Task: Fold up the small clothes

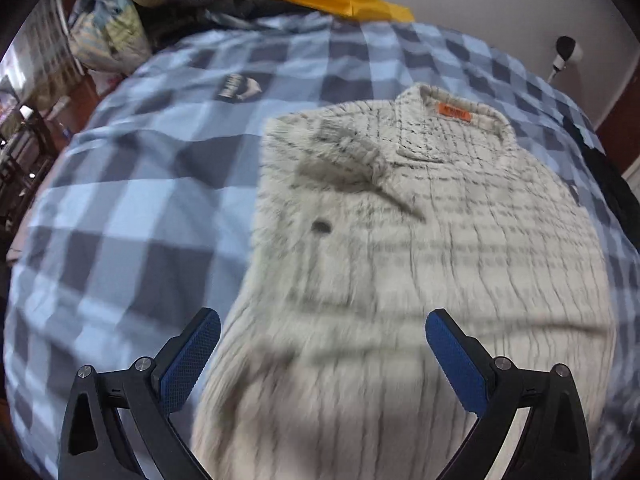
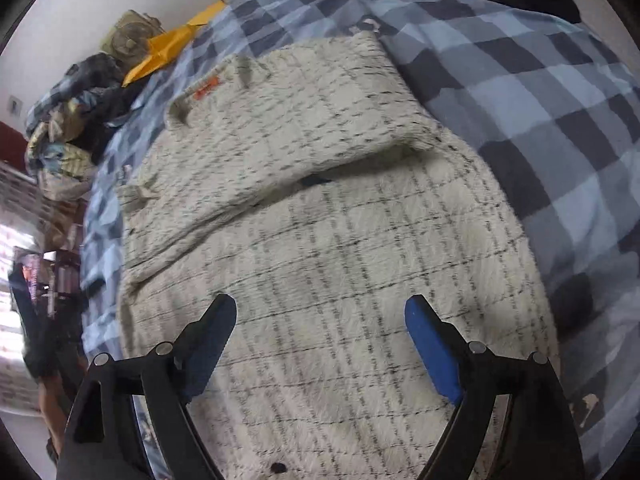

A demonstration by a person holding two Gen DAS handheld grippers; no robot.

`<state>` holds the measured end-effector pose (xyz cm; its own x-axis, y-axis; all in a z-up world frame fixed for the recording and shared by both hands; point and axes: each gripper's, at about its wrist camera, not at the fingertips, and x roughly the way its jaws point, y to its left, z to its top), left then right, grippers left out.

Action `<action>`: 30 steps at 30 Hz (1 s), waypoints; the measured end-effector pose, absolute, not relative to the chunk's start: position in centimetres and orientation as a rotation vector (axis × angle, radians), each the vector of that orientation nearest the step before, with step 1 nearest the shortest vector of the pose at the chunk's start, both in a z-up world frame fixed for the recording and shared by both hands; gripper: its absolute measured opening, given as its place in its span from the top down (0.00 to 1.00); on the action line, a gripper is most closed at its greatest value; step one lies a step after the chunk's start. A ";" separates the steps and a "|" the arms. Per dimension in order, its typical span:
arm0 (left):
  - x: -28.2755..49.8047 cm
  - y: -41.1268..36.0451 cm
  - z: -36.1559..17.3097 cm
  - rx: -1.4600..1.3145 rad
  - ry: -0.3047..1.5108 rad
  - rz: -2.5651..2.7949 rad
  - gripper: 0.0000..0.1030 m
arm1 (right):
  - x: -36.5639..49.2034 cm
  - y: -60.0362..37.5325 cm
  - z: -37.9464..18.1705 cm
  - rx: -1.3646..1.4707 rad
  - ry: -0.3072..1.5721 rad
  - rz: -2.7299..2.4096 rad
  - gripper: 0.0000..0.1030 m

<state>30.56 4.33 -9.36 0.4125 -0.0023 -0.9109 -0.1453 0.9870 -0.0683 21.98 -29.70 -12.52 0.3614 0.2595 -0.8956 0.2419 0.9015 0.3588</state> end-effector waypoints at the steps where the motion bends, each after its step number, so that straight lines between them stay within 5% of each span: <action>1: 31.6 4.3 -10.1 -0.133 1.163 0.108 0.00 | 22.1 -29.7 -13.0 0.489 1.220 0.016 0.18; 4: 34.3 6.1 -12.4 -0.200 1.227 0.215 0.16 | 22.5 -29.7 -14.1 0.517 1.258 0.049 0.18; 5: 34.6 6.6 -13.0 -0.231 1.242 0.215 0.33 | 22.1 -30.0 -14.3 0.522 1.261 0.051 0.18; 8: 34.5 6.5 -13.5 -0.253 1.246 0.139 0.64 | 21.4 -30.6 -13.9 0.548 1.249 0.042 0.18; 11: 33.6 5.9 -12.3 -0.157 1.212 0.157 0.84 | 20.8 -31.0 -13.5 0.543 1.241 0.045 0.18; 20: 31.3 8.1 -8.6 -0.224 1.148 0.195 0.97 | 20.1 -31.1 -12.5 0.569 1.206 0.042 0.18; 25: 32.8 11.7 -9.4 -0.273 1.185 0.309 0.97 | 19.9 -31.1 -12.3 0.581 1.203 0.044 0.18; 30: 36.4 6.8 -6.2 -0.167 1.159 0.077 0.97 | 20.2 -30.8 -12.5 0.564 1.206 0.036 0.18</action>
<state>36.44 6.76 -6.19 0.3992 -0.0262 -0.9165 -0.1465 0.9849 -0.0920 20.16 -30.82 -12.55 0.3734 0.3187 -0.8712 0.2664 0.8627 0.4298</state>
